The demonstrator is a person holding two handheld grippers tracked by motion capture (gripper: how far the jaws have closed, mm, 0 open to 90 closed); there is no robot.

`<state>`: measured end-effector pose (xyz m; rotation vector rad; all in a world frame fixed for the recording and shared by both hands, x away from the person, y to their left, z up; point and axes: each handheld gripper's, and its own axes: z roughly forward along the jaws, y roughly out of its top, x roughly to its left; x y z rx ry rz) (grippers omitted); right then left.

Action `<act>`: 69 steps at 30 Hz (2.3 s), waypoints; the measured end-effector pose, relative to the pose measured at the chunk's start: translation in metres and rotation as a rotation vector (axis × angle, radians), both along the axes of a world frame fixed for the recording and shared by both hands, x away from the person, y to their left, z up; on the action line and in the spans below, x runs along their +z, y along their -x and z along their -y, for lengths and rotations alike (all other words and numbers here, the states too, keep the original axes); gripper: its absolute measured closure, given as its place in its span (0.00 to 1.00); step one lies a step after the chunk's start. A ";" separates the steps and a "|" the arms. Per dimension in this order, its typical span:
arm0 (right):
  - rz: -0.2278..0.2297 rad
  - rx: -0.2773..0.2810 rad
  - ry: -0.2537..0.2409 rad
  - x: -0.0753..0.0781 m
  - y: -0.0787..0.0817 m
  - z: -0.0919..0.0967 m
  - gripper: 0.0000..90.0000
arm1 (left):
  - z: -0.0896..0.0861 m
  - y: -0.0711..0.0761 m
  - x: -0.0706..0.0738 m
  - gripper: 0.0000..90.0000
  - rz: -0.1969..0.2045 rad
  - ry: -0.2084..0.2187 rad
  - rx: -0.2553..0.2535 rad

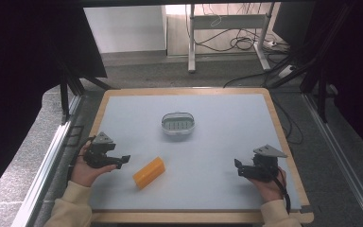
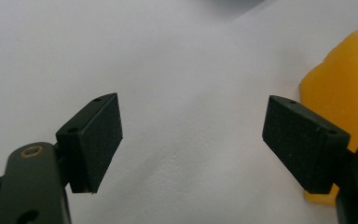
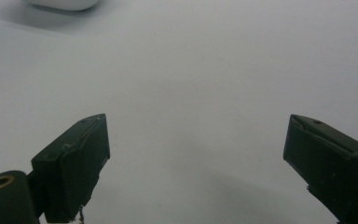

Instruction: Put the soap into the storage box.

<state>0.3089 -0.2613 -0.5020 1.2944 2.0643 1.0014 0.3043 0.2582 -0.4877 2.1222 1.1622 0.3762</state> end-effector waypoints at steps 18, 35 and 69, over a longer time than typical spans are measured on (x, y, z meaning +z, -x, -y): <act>0.017 -0.032 -0.012 0.000 0.002 0.011 0.14 | 0.001 0.003 0.005 0.26 -0.002 -0.004 -0.020; 0.011 -0.023 -0.011 0.000 0.002 0.011 0.17 | 0.006 0.008 0.016 0.27 0.012 -0.018 -0.041; 0.018 0.010 -0.029 0.001 0.006 0.011 0.19 | 0.033 0.028 0.051 0.29 -0.023 -0.054 -0.085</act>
